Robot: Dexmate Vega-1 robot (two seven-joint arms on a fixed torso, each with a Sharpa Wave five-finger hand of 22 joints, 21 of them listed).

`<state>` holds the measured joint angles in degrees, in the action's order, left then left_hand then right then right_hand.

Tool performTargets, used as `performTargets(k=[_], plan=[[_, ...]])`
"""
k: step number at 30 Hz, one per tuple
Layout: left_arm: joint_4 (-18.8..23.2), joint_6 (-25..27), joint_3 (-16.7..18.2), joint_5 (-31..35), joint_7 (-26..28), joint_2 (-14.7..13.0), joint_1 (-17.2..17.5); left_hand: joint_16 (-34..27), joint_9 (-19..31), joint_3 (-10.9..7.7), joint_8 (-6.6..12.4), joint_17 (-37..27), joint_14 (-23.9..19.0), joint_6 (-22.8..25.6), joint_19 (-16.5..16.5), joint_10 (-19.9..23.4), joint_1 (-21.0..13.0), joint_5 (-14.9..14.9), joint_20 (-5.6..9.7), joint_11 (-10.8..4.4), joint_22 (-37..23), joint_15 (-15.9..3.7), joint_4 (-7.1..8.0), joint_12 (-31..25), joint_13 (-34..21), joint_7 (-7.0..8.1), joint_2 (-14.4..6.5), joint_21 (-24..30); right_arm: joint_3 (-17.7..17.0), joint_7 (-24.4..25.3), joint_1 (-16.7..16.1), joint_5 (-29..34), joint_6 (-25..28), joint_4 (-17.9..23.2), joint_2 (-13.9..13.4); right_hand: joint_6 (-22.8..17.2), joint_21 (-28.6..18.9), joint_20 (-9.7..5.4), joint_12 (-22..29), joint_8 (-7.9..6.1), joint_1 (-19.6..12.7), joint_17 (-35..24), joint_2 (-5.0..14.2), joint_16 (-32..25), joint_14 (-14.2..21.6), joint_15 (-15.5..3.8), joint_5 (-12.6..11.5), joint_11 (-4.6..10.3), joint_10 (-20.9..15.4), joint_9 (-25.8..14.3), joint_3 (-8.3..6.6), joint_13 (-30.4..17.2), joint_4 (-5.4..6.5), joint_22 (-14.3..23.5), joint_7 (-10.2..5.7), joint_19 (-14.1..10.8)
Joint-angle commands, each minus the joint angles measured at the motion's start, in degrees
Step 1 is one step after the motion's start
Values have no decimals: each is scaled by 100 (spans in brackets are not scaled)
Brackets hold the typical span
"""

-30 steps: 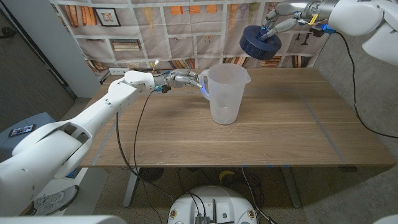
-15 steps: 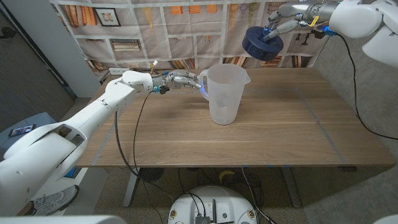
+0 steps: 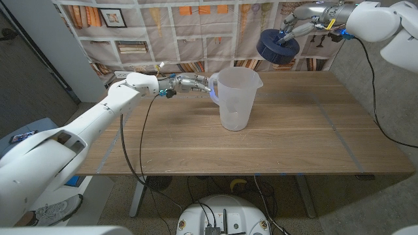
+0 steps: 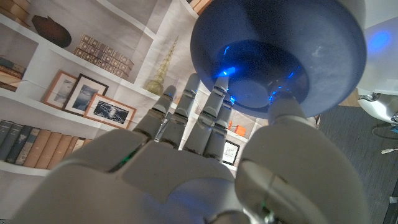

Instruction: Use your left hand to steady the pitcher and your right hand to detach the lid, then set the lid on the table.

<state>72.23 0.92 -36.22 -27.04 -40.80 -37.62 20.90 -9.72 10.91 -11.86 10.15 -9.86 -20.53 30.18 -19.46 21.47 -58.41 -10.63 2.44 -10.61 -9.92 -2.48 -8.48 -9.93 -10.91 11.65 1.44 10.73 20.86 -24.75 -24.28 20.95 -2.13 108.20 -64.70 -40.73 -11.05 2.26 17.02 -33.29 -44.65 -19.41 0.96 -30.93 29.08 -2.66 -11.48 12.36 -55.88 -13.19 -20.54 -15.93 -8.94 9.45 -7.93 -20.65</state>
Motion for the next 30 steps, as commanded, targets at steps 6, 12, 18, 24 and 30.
performTargets(k=[6, 12, 18, 24, 30], plan=[[327, 229, 280, -533, -461, -408, 204, 10, -26, 85, -32, -2, 1122, -1080, 825, -1281, 508, -38, -207, 446, 4, 187, 61, -20, 26, -87, -42, -60, 22, 145, -241, 232, 122, -40, -149, -326, 13, 1, -5, -43, -355, -14, 360, 7, 6, -847, -26, 10, 1, -7, 26, -20, -14, 24, -357, -21], [534, 229, 472, -732, -268, -525, 465, -1, -34, 104, -23, -3, 1573, -1467, 1197, -1769, 824, -8, -352, 569, 7, 436, 123, -28, 37, -71, -144, -59, 109, 198, -269, 351, 115, -187, -126, -321, 13, 12, -9, -45, -346, -10, 360, 16, 5, -844, -27, 10, 1, -6, 32, -26, -12, 24, -368, -22], [819, -26, 789, -924, 295, -597, 957, -13, -36, 132, 4, -9, 1681, -1512, 1292, -1844, 1014, 20, -295, 538, 6, 448, 194, -53, 39, -51, -205, -52, 236, 220, -274, 549, 102, -290, -103, -300, 14, 11, -24, -40, -329, -7, 359, 25, 5, -840, -27, 7, 18, -4, 40, -24, -5, 25, -373, -19], [1024, -204, 1027, -1083, 736, -648, 1349, -26, -39, 173, -10, -12, 1731, -1638, 1316, -1891, 1238, 48, -281, 539, 4, 426, 280, -70, 43, -5, -266, -29, 356, 189, -271, 642, 36, -411, -44, -263, 13, 10, -32, -29, -304, -3, 356, 36, 4, -837, -27, 6, 28, -2, 52, -34, 4, 25, -385, -20], [1130, -356, 1182, -1168, 1164, -622, 1660, -38, -43, 259, 8, -25, 1830, -1705, 1378, -1924, 1682, 46, -251, 529, -1, 400, 463, -100, 48, 33, -389, -14, 472, 233, -300, 802, 14, -509, 28, -270, 10, 11, -42, -34, -296, 1, 355, 49, -7, -847, -27, 4, 41, 1, 57, -38, 3, 25, -381, -28]])
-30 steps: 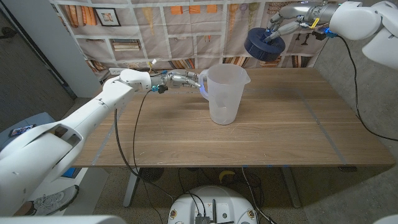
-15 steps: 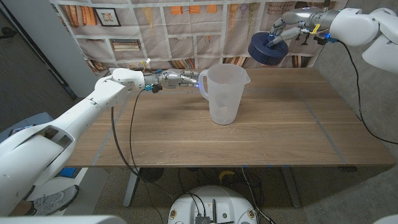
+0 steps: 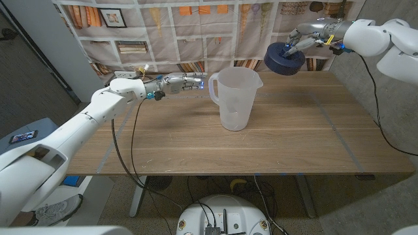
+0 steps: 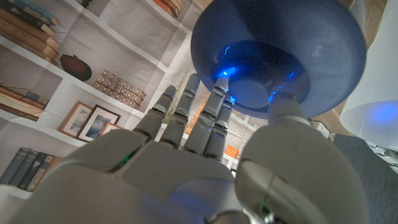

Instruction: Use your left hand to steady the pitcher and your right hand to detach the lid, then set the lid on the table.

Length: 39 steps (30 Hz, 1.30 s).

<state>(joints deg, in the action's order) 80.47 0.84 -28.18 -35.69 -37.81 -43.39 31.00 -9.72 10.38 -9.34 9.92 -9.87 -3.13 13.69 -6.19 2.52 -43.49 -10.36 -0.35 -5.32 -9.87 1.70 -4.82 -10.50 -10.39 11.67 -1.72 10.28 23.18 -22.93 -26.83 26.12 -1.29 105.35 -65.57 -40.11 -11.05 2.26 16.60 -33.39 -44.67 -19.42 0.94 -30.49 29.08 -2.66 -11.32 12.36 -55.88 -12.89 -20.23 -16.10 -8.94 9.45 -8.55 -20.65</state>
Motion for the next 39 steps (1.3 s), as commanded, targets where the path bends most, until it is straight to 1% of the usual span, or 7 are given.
performTargets(k=[1, 8, 9, 16, 27, 31, 39], plan=[[325, -365, 394, -301, 928, -51, 694, -39, 9, 14, 24, -23, 99, -79, 59, -29, 230, 16, 29, -7, -6, -33, 112, -45, -4, 36, -87, 32, 257, 80, -53, 312, -92, -245, 127, -328, 10, 10, -2, -23, -294, 0, 355, 4, -6, -847, -42, 4, 44, -29, 28, -21, 3, 25, -323, -29], [457, -519, 572, -378, 1572, 72, 1053, -77, 4, 53, 20, -37, 63, -178, -2, 7, 578, -10, 57, -11, -10, -142, 274, -74, -1, 13, -248, 73, 389, 146, -72, 476, -151, -360, 241, -326, -3, 2, -12, -26, -285, -2, 342, 8, -10, -848, -42, 5, 58, -26, 44, -29, -3, 27, -347, -65], [460, -517, 571, -379, 1582, 70, 1054, -87, 3, 52, 30, -51, 64, -199, -7, 18, 791, -31, 65, -5, -14, -153, 404, -80, 0, 4, -414, 79, 387, 146, -72, 477, -156, -362, 243, -331, -4, 6, -14, -28, -285, -1, 339, 10, -11, -848, -42, 5, 60, -26, 45, -30, -4, 27, -344, -70], [527, -408, 562, -279, 1902, 40, 1109, -71, -9, 59, -38, -33, 73, -477, -26, -12, 986, -55, 112, 8, -13, -170, 469, -66, 3, -38, -498, 85, 608, 152, -24, 727, -204, -492, 424, -320, -8, -2, -24, -27, -275, -2, 333, 13, -6, -849, -43, 4, 72, -24, 54, -32, -4, 27, -349, -85], [505, -498, 646, -313, 2214, 128, 1239, -31, -18, 54, -26, -13, 201, -664, -10, -61, 1078, -70, 154, 5, -10, -111, 446, -57, 5, -94, -511, 77, 930, 273, 64, 1186, -387, -726, 691, -317, -15, -18, -30, -31, -241, 4, 327, 30, -4, -847, -44, 7, 72, -19, 70, -44, 6, 29, -353, -115], [535, -440, 648, -309, 2246, 90, 1246, -45, -18, 61, -7, -20, 200, -687, 14, -50, 1184, -78, 268, 13, -10, -106, 494, -64, 5, -149, -559, 69, 998, 272, 74, 1223, -380, -828, 777, -328, -13, -16, -30, -37, -232, 6, 326, 35, -2, -845, -45, 9, 70, -18, 74, -49, 7, 29, -353, -116], [496, -650, 720, -289, 2481, 186, 1392, -38, -19, 90, -2, -32, 278, -767, 93, -93, 1433, -93, 320, 29, -9, -122, 624, -52, 6, -188, -651, 46, 1224, 291, 133, 1403, -414, -1079, 957, -337, -10, -21, -40, -45, -219, 8, 317, 45, -3, -842, -46, 9, 71, -14, 84, -49, 5, 30, -356, -118]])
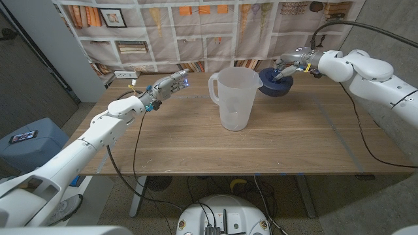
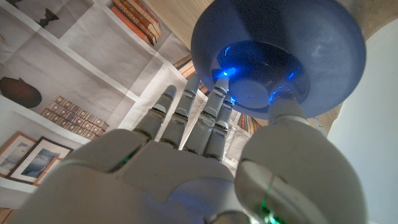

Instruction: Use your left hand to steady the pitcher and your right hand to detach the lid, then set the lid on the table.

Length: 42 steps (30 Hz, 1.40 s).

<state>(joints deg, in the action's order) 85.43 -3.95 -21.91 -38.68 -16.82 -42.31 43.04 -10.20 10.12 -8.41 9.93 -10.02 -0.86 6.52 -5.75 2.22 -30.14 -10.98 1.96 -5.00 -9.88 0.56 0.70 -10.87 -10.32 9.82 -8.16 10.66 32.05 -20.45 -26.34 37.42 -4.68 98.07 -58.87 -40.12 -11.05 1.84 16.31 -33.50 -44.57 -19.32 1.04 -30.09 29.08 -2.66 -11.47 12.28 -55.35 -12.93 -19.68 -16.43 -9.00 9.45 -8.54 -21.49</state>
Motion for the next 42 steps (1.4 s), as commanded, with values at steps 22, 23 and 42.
performTargets(k=[22, 23, 42], plan=[[97, -88, 115, -47, 664, 107, 426, 16, -5, 21, 4, -5, 153, -200, 209, -170, 400, -63, 90, -4, 3, -26, 196, 6, 6, -60, -63, -19, 689, 313, 117, 517, -150, -811, 547, -298, -20, 11, -47, -31, -210, -8, 289, 26, -35, -835, -38, 18, 30, -1, 58, -14, 2, 33, -365, -88], [90, -90, 114, -49, 669, 115, 427, 14, -5, 19, 5, -4, 151, -200, 209, -165, 404, -64, 92, 2, 4, -26, 196, 3, 7, -59, -65, -18, 703, 314, 118, 522, -144, -830, 555, -294, -20, 12, -48, -30, -212, -7, 291, 29, -37, -840, -39, 18, 30, 0, 57, -15, 0, 33, -368, -88], [-59, -36, 51, -97, 612, 211, 349, -9, -9, -45, 49, 11, 91, -128, 155, -113, 446, -97, 104, -18, 9, -15, 184, -24, 10, -64, -122, 14, 1065, 484, 283, 716, -170, -1387, 791, -204, -10, 8, -113, 0, -205, -35, 253, 61, -190, -797, -42, 24, 96, 7, 109, -8, -10, 37, -394, -80]])
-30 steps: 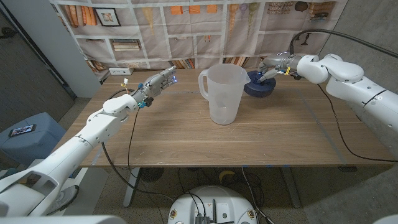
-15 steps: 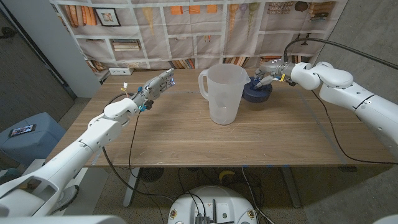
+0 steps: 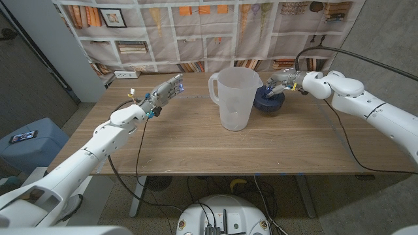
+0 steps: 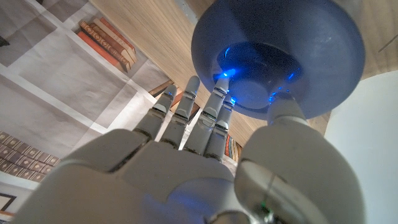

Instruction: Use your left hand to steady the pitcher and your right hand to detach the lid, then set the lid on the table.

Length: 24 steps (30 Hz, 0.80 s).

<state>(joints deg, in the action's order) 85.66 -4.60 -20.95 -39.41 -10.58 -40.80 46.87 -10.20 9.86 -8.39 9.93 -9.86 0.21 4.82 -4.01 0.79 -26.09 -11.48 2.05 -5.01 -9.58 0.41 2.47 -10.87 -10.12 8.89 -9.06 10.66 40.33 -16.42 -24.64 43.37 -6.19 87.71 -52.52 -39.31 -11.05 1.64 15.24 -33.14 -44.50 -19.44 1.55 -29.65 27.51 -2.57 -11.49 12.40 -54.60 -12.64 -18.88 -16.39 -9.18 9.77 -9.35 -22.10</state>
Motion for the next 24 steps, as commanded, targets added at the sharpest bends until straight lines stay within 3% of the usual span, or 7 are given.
performTargets(k=[1, 13, 17, 24], plan=[[-70, 42, -45, -25, -5, 53, -29, -11, 17, -50, 50, -4, -21, 45, -23, 39, 42, -49, 92, -16, -20, -2, 6, -27, -11, 26, -34, 16, 258, 58, 126, 138, -1, -358, 167, -282, -10, 28, -7, -35, -210, -25, 198, 18, -40, -801, -40, 12, 23, -22, 33, -14, 8, 5, -315, -21], [-42, 73, -40, -50, 11, 42, 13, -20, 16, -106, 76, 0, -65, 124, -60, 91, 66, -69, 93, -31, -18, 8, -4, -45, -10, 43, -69, 29, 363, 30, 187, 191, 10, -367, 175, 273, 4, 172, -187, 200, -129, -61, -48, 122, -374, -734, -19, 5, 411, 14, 211, -69, 5, 4, -319, 19], [-56, 61, -35, -65, 7, 51, 27, -23, 16, -128, 82, 0, -83, 151, -73, 119, 74, -76, 90, -16, -18, 1, -6, -55, -10, 46, -82, 33, 356, 6, 169, 185, 37, -309, 154, 492, 10, 220, -260, 299, -83, -65, -135, 181, -503, -713, 16, -3, 628, 30, 268, -102, 18, 2, -310, 46], [-67, 69, -21, -98, -30, 28, 49, -31, 17, -165, 90, 1, -121, 191, -116, 140, 85, -88, 76, -16, -18, -2, -6, -59, -9, 28, -107, 47, 312, -159, 128, 139, 105, -131, 90, 951, 26, 383, -377, 509, -17, -65, -278, 326, -805, -517, 94, -30, 1170, 49, 355, -168, 34, 1, -320, 175]])
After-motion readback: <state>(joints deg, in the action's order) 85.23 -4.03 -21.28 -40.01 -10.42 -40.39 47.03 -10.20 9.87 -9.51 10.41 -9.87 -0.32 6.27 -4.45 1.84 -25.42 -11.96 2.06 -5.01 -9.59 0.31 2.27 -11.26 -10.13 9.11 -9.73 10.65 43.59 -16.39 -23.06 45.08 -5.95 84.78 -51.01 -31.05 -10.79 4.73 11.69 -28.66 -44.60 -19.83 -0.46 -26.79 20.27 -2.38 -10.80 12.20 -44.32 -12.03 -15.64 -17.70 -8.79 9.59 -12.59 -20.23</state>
